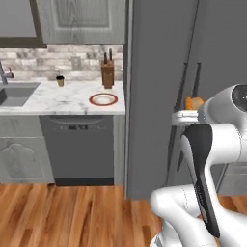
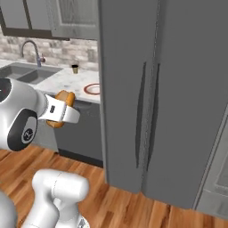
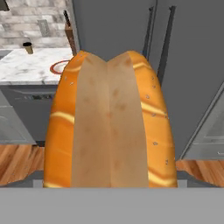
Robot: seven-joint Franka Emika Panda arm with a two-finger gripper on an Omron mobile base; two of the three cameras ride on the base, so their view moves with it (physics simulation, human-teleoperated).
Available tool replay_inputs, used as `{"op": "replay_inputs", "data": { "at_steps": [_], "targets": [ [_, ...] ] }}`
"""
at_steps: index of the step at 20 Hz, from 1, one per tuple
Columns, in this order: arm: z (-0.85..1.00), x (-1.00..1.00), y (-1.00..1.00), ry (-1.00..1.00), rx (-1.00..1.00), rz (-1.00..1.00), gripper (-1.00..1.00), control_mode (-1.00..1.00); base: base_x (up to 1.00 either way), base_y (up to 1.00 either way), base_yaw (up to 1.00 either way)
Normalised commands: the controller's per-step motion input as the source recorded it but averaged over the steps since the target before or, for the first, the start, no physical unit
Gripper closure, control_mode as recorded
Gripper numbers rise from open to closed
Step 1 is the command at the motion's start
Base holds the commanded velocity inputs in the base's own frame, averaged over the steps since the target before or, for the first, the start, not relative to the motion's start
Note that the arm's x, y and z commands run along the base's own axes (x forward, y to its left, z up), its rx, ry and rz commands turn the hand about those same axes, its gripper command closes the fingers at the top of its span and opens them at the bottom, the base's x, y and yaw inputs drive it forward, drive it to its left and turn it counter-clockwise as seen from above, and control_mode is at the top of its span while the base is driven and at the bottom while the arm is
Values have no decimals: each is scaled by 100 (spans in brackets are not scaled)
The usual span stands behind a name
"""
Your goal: Pick the hotdog bun from the counter and place it in the microwave. Then turn on the microwave.
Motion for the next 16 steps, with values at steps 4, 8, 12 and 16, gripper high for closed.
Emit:
{"op": "replay_inputs", "data": {
  "at_steps": [4,8,12,16],
  "targets": [
    [0,0,0,0,0,0,100,100,-65,-54,6],
    [0,0,0,0,0,0,100,100,-61,-51,6],
    [0,0,0,0,0,0,100,100,-56,-49,6],
    [0,0,0,0,0,0,100,100,-47,-48,7]
  ]
}}
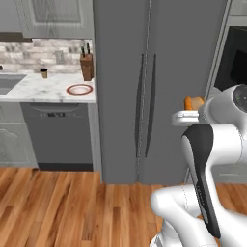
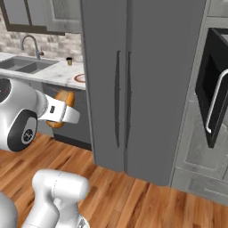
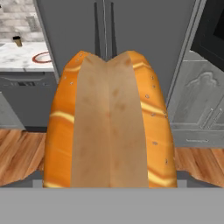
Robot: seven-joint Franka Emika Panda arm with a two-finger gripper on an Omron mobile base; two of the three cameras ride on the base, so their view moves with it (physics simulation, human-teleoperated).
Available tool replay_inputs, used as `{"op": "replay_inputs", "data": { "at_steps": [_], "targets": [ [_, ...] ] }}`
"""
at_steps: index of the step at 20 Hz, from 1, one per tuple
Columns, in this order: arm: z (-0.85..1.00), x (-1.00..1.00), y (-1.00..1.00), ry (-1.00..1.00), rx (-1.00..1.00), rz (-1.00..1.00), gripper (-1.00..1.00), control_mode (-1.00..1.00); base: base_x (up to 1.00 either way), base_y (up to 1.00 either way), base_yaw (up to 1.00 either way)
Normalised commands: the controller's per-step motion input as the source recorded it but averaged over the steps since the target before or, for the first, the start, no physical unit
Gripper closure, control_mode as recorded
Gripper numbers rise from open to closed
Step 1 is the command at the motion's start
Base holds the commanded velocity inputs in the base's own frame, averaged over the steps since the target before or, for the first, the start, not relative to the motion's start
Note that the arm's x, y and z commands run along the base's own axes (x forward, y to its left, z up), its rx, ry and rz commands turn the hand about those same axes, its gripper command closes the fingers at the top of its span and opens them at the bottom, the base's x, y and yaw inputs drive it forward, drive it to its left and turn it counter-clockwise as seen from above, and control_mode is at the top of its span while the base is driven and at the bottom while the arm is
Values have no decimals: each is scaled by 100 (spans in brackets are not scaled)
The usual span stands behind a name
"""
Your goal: Pick the hotdog bun from the counter and place it in the microwave. Then turn on the microwave.
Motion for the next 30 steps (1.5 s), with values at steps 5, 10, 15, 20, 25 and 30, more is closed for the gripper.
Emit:
{"op": "replay_inputs", "data": {
  "at_steps": [5,10,15,20,25,30],
  "targets": [
    [0,0,0,0,0,0,100,100,-30,-45,9],
    [0,0,0,0,0,0,100,100,-18,-45,11],
    [0,0,0,0,0,0,100,100,-19,-43,11],
    [0,0,0,0,0,0,100,100,-33,-43,9],
    [0,0,0,0,0,0,100,100,-48,-40,5],
    [0,0,0,0,0,0,100,100,-53,-41,3]
  ]
}}
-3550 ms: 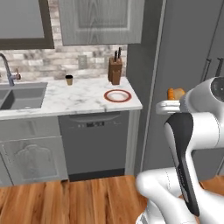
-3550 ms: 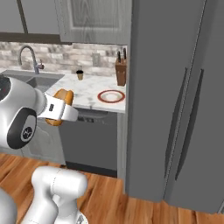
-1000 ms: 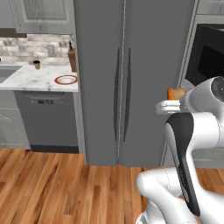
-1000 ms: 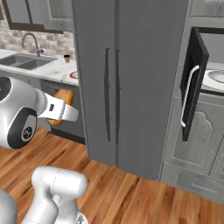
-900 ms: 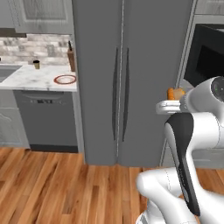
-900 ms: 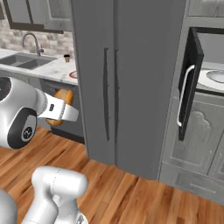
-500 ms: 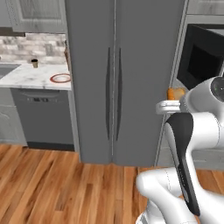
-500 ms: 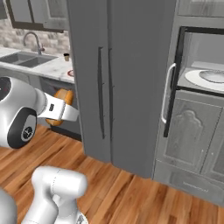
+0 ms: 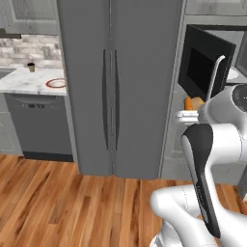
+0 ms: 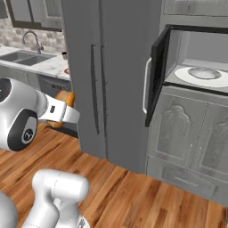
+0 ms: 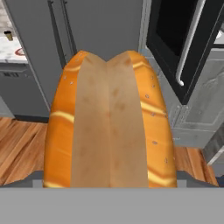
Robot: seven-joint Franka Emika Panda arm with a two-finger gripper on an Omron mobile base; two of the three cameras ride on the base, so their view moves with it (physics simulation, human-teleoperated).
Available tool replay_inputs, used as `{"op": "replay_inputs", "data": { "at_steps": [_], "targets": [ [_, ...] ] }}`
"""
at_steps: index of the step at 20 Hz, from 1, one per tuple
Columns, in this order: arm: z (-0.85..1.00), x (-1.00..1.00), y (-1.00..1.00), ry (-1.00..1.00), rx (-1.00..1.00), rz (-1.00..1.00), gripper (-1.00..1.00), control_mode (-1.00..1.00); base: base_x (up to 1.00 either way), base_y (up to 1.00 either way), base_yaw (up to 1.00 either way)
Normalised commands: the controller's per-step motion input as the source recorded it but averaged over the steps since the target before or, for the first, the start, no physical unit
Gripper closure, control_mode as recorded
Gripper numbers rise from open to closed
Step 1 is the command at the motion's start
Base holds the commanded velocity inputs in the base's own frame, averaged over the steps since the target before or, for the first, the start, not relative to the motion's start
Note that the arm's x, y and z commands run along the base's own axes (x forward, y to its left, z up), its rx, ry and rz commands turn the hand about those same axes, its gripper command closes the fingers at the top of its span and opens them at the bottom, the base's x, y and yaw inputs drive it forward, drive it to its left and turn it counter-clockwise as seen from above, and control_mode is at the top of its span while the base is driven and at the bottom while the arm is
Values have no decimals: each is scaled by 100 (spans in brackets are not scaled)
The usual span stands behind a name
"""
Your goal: Pick the hotdog bun from the counter and place it in the microwave. Then turn on the microwave.
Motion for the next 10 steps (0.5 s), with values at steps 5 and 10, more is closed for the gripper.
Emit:
{"op": "replay_inputs", "data": {
  "at_steps": [5,10],
  "targets": [
    [0,0,0,0,0,0,100,100,-48,-38,3],
    [0,0,0,0,0,0,100,100,-45,-40,3]
  ]
}}
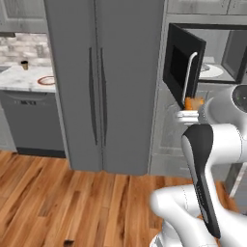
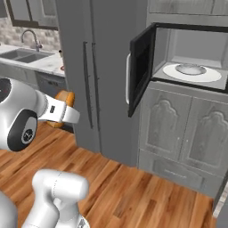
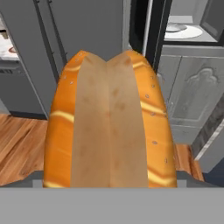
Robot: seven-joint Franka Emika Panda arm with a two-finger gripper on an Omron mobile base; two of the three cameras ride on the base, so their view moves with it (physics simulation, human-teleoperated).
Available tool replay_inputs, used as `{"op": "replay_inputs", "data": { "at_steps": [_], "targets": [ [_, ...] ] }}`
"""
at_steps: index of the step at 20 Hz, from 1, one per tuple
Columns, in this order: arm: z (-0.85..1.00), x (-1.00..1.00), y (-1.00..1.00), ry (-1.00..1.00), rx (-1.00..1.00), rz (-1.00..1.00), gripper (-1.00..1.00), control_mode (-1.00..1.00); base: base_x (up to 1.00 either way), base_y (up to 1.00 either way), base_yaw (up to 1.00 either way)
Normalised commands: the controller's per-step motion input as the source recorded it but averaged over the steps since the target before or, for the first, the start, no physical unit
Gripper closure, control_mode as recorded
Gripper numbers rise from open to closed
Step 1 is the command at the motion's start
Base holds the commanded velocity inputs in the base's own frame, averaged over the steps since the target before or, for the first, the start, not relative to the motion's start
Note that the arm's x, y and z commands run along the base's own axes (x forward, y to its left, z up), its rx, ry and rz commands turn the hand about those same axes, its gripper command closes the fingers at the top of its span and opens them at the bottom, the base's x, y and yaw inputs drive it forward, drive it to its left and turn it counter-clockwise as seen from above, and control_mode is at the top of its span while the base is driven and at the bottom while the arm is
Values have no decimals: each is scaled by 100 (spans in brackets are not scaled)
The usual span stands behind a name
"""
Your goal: Pick the hotdog bun from the counter and place it in the microwave. Then turn on the microwave.
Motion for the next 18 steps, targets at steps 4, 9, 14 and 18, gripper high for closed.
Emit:
{"op": "replay_inputs", "data": {
  "at_steps": [4,9,14,18],
  "targets": [
    [0,0,0,0,0,0,100,100,-44,-38,2],
    [0,0,0,0,0,0,100,100,-40,-39,2],
    [0,0,0,0,0,0,100,100,-30,-39,2],
    [0,0,0,0,0,0,100,100,-10,-28,0]
  ]
}}
